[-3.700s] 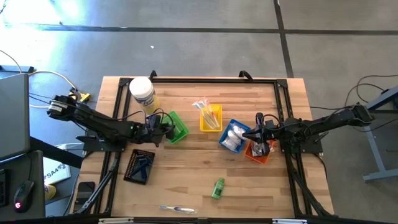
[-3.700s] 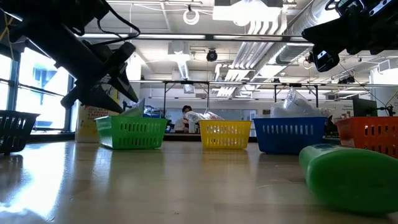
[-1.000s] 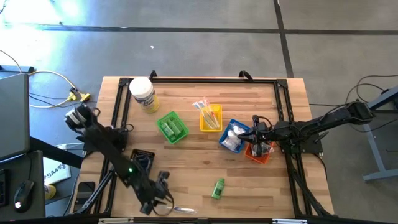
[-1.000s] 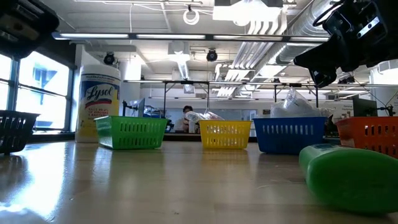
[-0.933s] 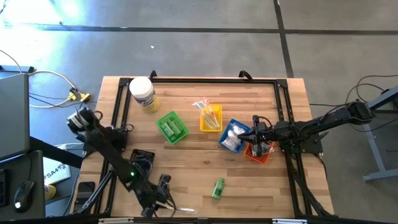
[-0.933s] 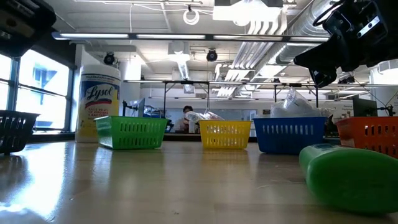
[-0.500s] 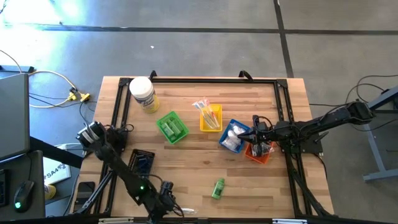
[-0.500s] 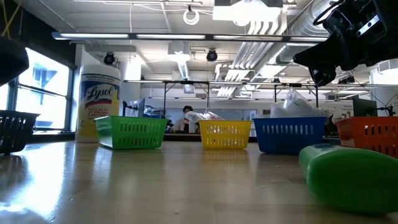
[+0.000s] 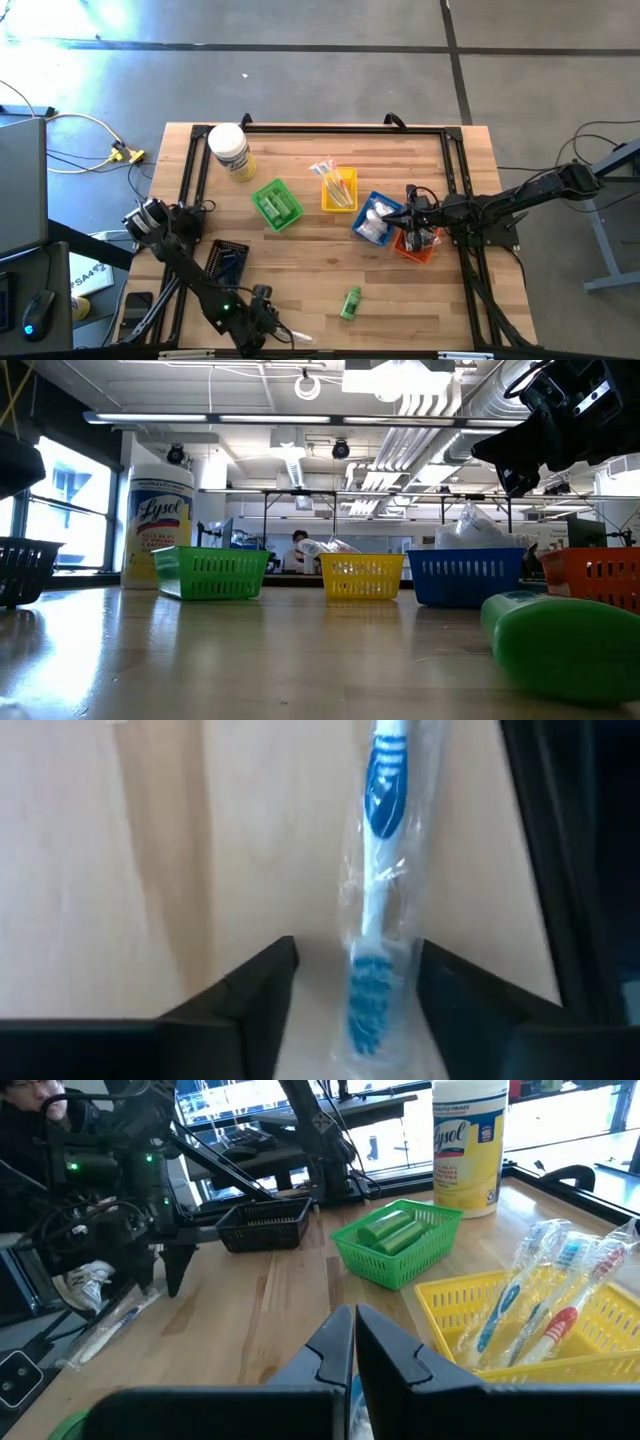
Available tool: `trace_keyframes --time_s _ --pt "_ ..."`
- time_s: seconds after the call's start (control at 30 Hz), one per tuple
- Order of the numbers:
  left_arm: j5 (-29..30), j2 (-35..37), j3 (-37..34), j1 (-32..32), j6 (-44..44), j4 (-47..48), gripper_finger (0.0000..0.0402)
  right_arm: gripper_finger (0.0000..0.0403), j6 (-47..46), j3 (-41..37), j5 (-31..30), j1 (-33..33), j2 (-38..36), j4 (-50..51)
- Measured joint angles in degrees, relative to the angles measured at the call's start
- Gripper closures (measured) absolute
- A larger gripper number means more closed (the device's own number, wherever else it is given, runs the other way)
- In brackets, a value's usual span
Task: Pick & Place Travel size toiletries
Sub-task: Put the blue toothbrush into the yellow bin
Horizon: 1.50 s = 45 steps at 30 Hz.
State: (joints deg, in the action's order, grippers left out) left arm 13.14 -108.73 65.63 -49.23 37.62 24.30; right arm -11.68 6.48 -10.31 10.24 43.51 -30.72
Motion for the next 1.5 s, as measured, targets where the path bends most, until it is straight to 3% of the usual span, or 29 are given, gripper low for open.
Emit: trace_keyframes --time_s 0.23,0.27,0.43,0.6,0.8,1.07,1.3,1.4,1.5 --pt "0.7 0.0 -0.1 0.1 -2.3 2.9 0.0352 0.0394 0.0 0.0 0.0 0.0 0.0 0.0" --pt "0.8 0.0 -0.2 0.1 -3.1 3.1 0.0359 0.0394 0.0 0.0 0.0 0.0 0.0 0.0" --pt "2.2 0.0 1.0 0.1 -7.9 5.6 0.0356 0.0394 0.0 0.0 0.0 0.0 0.0 -0.4" --pt "8.9 -0.6 8.5 0.9 -12.1 25.0 0.0347 0.0394 0.0 0.0 0.0 0.0 0.0 -1.3" --pt "19.6 -0.3 17.7 4.1 -17.5 41.3 0.0352 0.0394 -0.1 0.0 0.0 0.0 0.0 -1.8" --pt "29.6 0.9 18.8 10.6 -29.5 42.6 0.0352 0.0394 -3.5 2.2 4.7 0.9 2.1 -3.0" --pt "36.0 3.3 18.9 16.4 -38.9 42.3 0.0352 0.0392 -2.5 13.2 0.9 4.7 14.7 1.4" --pt "39.7 3.9 18.9 17.5 -44.9 40.7 0.0352 0.0369 -3.5 18.9 4.1 3.9 19.4 8.2" --pt "43.0 4.0 18.9 18.1 -51.4 39.2 0.0352 0.0316 -3.8 23.7 7.3 3.5 23.3 13.0"
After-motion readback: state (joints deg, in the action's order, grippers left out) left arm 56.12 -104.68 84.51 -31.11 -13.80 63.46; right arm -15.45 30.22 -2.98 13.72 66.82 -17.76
